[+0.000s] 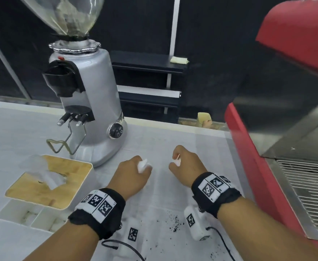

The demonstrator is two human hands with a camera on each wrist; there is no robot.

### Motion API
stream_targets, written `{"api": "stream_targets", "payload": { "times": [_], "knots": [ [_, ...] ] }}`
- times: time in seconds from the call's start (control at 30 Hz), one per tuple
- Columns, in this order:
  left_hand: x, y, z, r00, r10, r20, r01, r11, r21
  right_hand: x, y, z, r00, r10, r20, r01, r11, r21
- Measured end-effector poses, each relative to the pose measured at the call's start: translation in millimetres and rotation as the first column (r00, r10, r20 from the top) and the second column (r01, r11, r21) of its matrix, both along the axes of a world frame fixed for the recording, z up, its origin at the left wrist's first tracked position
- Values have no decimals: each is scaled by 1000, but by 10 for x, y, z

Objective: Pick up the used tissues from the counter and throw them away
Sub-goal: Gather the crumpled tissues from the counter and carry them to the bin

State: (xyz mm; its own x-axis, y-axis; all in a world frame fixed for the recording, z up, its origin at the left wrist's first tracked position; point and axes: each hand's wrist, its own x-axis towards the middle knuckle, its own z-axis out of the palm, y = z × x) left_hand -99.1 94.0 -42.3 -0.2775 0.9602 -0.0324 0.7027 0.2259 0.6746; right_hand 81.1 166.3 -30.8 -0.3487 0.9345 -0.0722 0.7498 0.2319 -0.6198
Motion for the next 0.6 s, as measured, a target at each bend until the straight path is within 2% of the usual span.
{"api": "stream_targets", "payload": {
  "times": [0.1, 0.17, 0.23, 0.33, 0.53, 0.6],
  "knots": [
    [218, -87, 204, 983, -175, -52, 177, 983, 43, 318, -422, 204, 990, -26, -136, 33, 998, 51],
    [402, -137, 327, 954, -297, -27, 299, 952, 72, 536, -693, 318, 978, -51, -204, 68, 995, 79],
    [624, -193, 438, 908, -419, 14, 415, 904, 105, 768, -955, 416, 958, -101, -267, 130, 987, 95],
    [1047, -282, 554, 817, -577, -2, 573, 811, 122, 1173, -1351, 526, 920, -205, -335, 256, 960, 116],
    [2140, -628, 613, 620, -783, -50, 781, 610, 133, 2188, -2167, 560, 846, -462, -265, 520, 823, 226],
    [2514, -775, 624, 555, -830, -55, 829, 545, 126, 2574, -2420, 512, 802, -529, -278, 588, 780, 212]
  ]
}}
